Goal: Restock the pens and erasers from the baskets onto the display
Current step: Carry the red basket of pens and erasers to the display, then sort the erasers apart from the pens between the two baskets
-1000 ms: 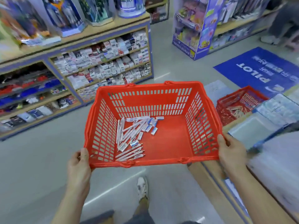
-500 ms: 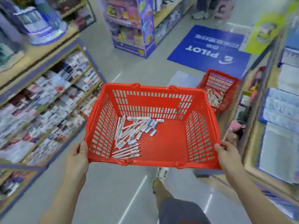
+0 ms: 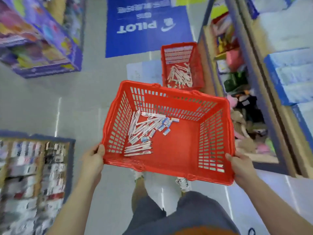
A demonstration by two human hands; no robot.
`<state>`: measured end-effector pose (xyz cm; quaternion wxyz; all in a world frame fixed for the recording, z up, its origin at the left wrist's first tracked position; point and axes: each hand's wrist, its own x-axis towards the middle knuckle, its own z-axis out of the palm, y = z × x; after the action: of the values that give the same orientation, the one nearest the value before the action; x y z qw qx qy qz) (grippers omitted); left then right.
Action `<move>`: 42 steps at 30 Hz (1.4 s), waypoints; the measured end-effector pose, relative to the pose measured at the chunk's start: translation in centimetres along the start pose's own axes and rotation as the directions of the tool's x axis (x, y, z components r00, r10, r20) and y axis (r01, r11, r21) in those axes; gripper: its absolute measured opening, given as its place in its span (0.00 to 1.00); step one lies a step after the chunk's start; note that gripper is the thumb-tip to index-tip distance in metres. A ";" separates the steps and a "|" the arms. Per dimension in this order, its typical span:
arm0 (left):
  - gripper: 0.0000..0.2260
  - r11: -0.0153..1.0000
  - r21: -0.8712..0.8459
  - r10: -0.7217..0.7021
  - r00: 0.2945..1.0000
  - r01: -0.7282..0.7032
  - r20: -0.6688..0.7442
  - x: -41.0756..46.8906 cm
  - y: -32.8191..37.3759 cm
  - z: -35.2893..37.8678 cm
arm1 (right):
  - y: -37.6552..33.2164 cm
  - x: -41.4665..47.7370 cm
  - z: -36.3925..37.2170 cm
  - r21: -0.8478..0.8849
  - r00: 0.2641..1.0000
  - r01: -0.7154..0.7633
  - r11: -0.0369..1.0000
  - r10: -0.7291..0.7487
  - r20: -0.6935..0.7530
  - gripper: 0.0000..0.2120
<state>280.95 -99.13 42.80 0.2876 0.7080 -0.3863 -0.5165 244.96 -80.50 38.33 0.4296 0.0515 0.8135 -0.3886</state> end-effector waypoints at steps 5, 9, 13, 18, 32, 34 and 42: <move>0.12 0.984 0.154 0.038 0.955 -0.087 0.295 13.5 2.3 5.1 | 3.1 0.9 6.1 0.281 0.938 -0.171 0.944 0.243 -0.247 0.12; 0.15 0.913 0.347 0.004 0.854 -0.215 0.520 23.2 2.0 11.1 | 5.7 2.4 11.3 0.500 0.860 -0.202 0.843 0.397 -0.322 0.13; 0.21 0.864 0.413 -0.052 0.765 -0.288 0.642 28.4 0.3 18.5 | 9.8 5.4 14.7 0.653 0.772 -0.217 0.726 0.537 -0.340 0.13; 0.25 0.792 0.479 -0.092 0.702 -0.378 0.706 33.7 -4.4 28.1 | 15.6 11.3 19.0 0.767 0.676 -0.217 0.604 0.660 -0.328 0.14; 0.14 0.835 0.518 -0.187 0.790 -0.185 0.584 44.4 -13.6 43.1 | 21.3 28.1 27.9 0.898 0.636 -0.063 0.435 0.712 -0.300 0.12; 0.15 0.855 0.509 -0.235 0.796 -0.104 0.558 44.9 -13.8 44.0 | 20.5 29.5 28.8 0.904 0.597 -0.050 0.424 0.739 -0.313 0.12; 0.13 0.576 0.788 -0.492 0.678 -0.217 0.546 47.8 -11.0 47.4 | 13.8 32.2 31.2 0.668 0.370 -0.400 0.628 0.777 -0.510 0.17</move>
<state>246.54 -133.94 -4.64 -0.2872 0.5252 -0.5927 -0.5389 251.13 -100.14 -3.86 0.1301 0.6015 0.7243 -0.3108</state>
